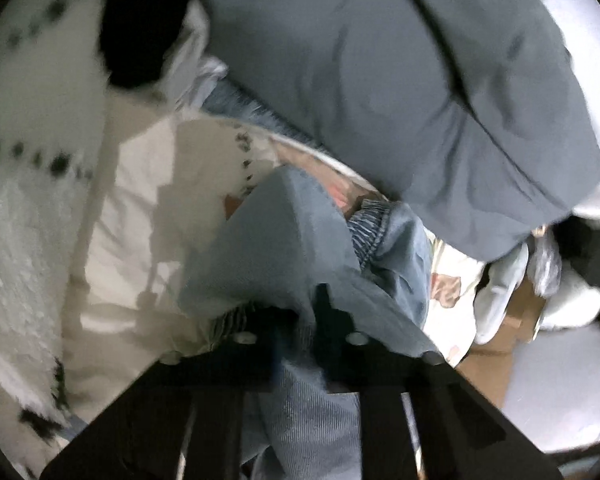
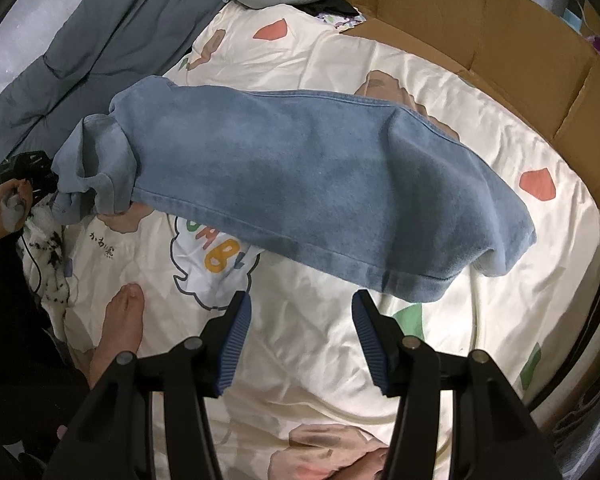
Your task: Fold clothes
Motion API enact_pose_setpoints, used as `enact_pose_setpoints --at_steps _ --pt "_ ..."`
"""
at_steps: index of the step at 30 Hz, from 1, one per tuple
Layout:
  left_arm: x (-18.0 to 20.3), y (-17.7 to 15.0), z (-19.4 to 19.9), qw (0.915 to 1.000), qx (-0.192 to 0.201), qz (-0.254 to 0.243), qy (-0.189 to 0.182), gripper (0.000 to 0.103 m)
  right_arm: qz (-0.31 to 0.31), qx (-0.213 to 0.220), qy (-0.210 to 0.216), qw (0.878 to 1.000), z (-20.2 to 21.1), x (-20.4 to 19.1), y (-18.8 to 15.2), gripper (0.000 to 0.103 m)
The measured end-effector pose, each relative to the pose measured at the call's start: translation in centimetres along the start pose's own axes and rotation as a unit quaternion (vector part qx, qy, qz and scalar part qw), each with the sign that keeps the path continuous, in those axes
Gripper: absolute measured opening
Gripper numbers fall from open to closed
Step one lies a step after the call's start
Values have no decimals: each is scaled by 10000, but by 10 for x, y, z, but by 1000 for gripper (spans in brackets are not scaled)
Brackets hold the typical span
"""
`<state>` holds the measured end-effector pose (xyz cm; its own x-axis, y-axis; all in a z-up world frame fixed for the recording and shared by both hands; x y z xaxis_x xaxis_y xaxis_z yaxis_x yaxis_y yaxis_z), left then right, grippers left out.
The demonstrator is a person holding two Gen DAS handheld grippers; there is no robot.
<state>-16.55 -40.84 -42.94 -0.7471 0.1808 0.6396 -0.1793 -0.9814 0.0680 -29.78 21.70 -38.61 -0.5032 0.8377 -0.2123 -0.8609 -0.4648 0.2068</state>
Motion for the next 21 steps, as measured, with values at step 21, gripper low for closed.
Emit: enact_pose_setpoints --at_steps 21 --pt "154 -100 95 9766 -196 -2046 -628 4 -362 685 255 9967 60 -6 24 50"
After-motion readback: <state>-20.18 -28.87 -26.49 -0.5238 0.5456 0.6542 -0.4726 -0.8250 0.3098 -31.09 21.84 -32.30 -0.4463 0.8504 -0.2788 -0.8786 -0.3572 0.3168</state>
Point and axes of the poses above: each gripper's, at about its wrist camera, not at the fingertips, and z roughly against the way its jaws point, x to its right, y to its top, the point moved 5 cm from there along -z, roughly the way its jaws point, and after that the axes turned 7 degrees about -x, right-handed, at the moved point
